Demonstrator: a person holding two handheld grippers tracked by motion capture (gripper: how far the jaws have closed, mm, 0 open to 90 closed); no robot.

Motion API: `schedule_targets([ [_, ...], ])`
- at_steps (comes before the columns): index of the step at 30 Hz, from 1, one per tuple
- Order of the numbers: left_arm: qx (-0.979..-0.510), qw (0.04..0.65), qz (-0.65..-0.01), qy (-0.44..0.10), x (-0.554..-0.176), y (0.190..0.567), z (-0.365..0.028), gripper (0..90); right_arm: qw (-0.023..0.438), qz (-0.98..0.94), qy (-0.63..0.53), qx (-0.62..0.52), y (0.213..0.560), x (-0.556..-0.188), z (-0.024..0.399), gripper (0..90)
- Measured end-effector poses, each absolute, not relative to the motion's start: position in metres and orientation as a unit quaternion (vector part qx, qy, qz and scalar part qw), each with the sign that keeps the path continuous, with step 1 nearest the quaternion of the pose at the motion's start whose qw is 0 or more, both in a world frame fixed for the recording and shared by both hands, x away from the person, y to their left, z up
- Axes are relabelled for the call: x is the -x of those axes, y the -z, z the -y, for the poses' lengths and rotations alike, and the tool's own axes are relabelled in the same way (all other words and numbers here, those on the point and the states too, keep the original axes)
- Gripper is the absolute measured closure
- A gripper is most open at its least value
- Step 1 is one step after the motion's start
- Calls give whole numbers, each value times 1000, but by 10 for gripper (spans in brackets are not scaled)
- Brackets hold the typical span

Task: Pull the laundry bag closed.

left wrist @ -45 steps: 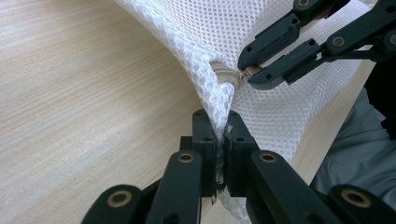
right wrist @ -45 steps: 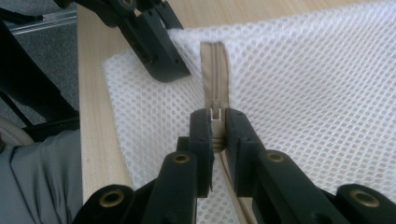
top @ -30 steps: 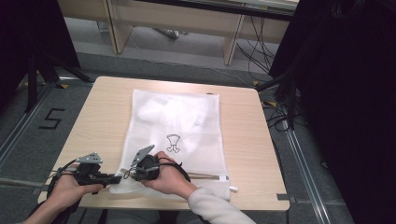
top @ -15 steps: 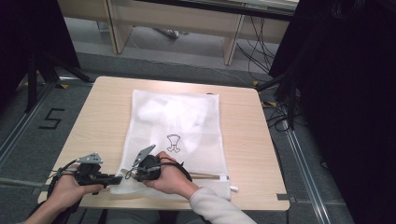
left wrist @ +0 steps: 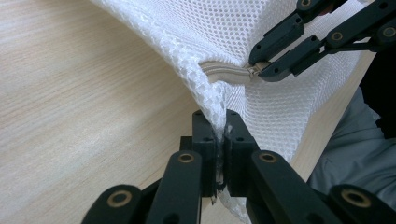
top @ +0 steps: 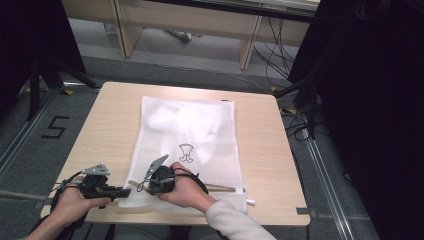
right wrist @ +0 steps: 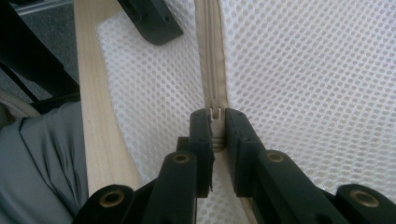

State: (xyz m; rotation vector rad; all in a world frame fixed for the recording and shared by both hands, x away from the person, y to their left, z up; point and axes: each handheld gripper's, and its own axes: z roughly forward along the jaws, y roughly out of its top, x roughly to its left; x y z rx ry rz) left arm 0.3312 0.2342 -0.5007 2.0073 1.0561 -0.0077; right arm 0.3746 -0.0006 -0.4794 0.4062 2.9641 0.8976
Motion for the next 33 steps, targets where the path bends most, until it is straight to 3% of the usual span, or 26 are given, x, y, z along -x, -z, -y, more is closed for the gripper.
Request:
schedule_targets([
  [33, -805, 421, -418, 17, -332, 502, -236, 849, 2, -949, -283, -140, 481, -376, 12, 826],
])
